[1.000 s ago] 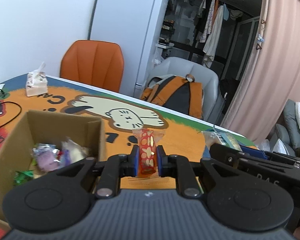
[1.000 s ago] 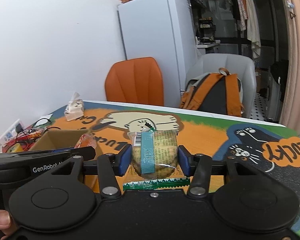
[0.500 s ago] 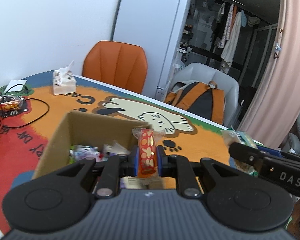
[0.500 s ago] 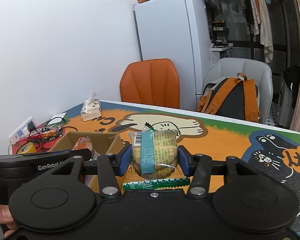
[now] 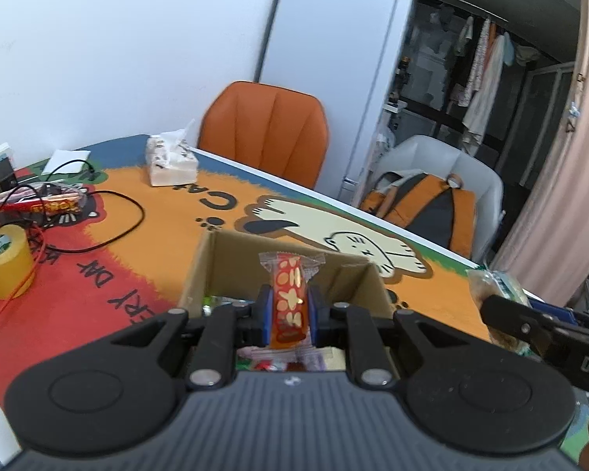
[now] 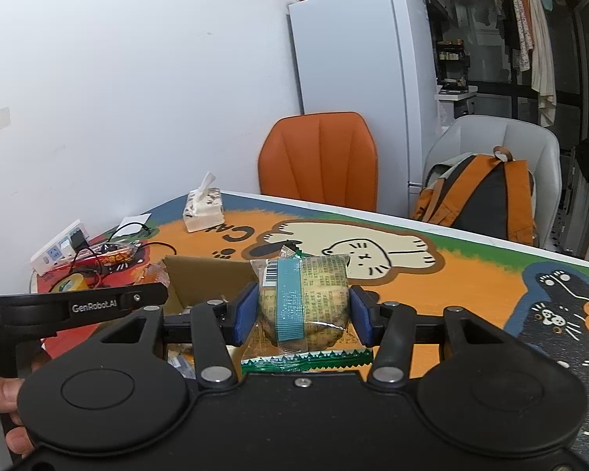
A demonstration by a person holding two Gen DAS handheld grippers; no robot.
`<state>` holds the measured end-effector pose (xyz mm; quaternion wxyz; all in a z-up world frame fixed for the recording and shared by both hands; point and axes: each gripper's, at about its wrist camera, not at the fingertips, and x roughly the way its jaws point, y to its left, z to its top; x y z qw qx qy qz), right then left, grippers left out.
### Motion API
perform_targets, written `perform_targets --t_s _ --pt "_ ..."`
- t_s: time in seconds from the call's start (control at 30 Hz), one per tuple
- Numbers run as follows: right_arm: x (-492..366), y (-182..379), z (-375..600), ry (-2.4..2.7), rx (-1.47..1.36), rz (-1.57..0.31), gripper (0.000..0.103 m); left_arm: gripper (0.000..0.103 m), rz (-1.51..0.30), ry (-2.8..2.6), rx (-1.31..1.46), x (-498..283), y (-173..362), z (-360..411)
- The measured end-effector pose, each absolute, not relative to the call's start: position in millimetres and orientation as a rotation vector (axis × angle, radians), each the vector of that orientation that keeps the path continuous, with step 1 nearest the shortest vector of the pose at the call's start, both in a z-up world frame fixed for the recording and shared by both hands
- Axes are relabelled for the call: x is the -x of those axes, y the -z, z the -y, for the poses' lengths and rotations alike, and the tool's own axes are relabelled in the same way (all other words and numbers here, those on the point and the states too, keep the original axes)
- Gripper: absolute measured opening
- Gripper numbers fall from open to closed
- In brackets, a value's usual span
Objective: Organize snacks
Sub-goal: 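Carry both snacks over the box and open both tools to drop them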
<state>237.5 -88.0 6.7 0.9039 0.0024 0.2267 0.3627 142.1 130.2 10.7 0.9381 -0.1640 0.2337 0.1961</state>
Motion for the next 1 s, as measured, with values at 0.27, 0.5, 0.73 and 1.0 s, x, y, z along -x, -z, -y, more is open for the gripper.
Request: perform_targets --t_s 0.27,0.5,0.73,1.0 --pt "-233 -9 69 -0.795 0.019 -0.467 0.050 0.025 -0.481 -0.458 0.342 -140 -5 -131" --pt "-230 -11 56 -0.820 0.028 -0.477 0.050 0.025 -0.476 -0.448 0.364 -130 -6 -137" --pt "-218 -16 37 -0.869 0.035 -0.484 0.050 0.033 -0.458 -0.451 0.387 -113 -8 -144" --pt "-211 -22 39 -0.884 -0.020 -0.489 0.077 0.049 -0.438 -0.438 0.406 -97 -10 -150"
